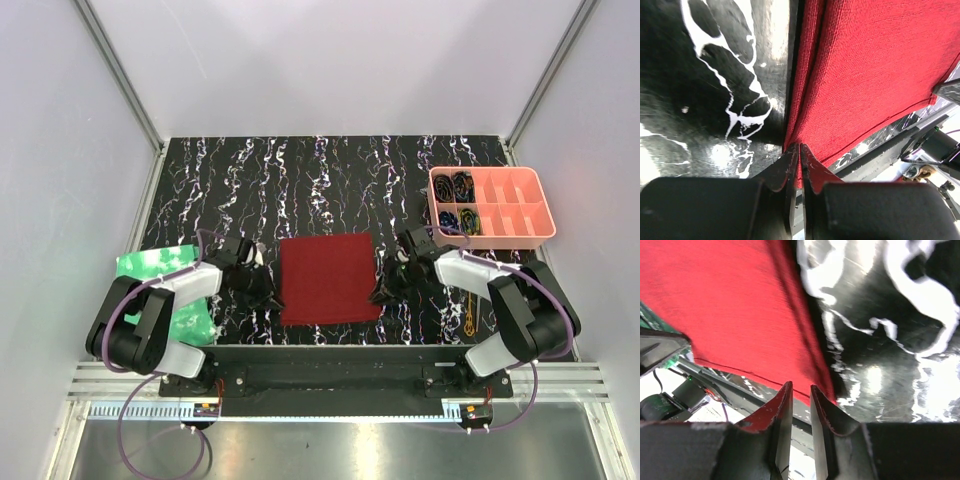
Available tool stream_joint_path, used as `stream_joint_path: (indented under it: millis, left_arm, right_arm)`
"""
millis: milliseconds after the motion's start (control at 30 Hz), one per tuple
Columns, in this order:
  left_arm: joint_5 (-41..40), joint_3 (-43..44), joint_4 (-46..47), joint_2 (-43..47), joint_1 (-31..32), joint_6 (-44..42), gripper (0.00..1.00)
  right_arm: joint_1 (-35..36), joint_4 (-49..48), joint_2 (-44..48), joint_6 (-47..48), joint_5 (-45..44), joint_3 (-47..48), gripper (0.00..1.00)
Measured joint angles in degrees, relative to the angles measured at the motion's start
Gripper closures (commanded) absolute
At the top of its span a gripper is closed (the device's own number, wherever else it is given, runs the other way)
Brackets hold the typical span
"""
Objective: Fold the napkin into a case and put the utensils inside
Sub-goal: Smooth out the square-folded napkin at the center of the board.
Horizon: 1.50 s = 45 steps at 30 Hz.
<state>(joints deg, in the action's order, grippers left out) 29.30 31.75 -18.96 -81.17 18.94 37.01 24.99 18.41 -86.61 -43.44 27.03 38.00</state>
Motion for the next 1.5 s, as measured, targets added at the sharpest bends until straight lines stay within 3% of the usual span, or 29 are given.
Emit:
stream_joint_path:
  millis: [133,333,467,500,667,733,833,1167,1500]
  left_arm:
    - [0.3,0.0,0.0,0.9,-0.4,-0.2,0.86]
    - [1.8,0.0,-0.7,8.2,-0.5,1.0,0.82]
    - [2.6,-0.1,0.3,11.3,-0.5,2.1,0.85]
    - [2.7,-0.7,1.6,11.3,-0.5,2.5,0.85]
    - [2.8,-5.2,4.1,9.9,-0.5,3.1,0.86]
    - [2.6,-6.7,4.1,9.7,-0.5,3.1,0.86]
    - [1.9,-8.0,4.3,9.7,-0.5,3.2,0.87]
    - [0.7,-9.7,6.6,9.0,-0.5,4.8,0.91]
    - [0.4,-9.9,6.7,9.5,-0.4,5.1,0.92]
  right_arm:
    - [0.3,1.7,-1.3,1.3,0.2,6.2,0.60]
    - [5.4,0.2,-13.8,2.6,2.1,26.5,0.58]
    - [8.4,-4.8,-23.4,1.8,5.7,35.0,0.66]
    - [9.0,-6.0,-25.8,1.1,6.7,36.4,0.73]
    - [13.0,-10.1,-37.6,-1.8,10.7,43.6,0.89]
    - [14.9,-11.2,-40.1,-2.7,11.8,45.1,0.96]
    - [17.6,-13.1,-42.1,-3.9,13.3,45.7,0.99]
    - [17.8,-18.1,-45.9,-5.5,15.7,46.8,0.99]
    - [15.3,-18.8,-51.7,-5.2,18.9,55.0,0.93]
